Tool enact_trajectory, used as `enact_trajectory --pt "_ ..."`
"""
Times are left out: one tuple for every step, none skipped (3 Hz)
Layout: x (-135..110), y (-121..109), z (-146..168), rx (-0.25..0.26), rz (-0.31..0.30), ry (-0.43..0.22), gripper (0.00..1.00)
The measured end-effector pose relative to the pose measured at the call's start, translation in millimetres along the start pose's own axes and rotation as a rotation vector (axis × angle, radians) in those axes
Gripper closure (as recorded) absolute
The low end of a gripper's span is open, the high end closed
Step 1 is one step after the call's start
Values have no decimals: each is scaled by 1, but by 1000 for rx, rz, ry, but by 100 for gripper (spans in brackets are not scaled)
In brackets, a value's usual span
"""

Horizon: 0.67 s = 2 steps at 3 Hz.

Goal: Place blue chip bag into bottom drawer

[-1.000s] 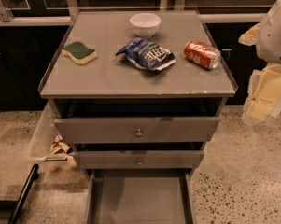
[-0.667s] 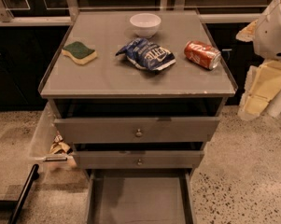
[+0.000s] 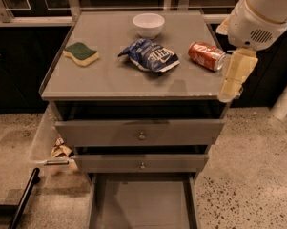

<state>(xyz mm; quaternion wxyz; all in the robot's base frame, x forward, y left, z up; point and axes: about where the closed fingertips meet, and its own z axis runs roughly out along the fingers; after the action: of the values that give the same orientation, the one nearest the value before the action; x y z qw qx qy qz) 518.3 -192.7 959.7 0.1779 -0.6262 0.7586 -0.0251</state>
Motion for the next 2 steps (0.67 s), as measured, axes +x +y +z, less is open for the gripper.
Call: enact_trajectory --pt "0 0 0 0 0 0 0" --pt "-8 -14 8 30 27 -80 0"
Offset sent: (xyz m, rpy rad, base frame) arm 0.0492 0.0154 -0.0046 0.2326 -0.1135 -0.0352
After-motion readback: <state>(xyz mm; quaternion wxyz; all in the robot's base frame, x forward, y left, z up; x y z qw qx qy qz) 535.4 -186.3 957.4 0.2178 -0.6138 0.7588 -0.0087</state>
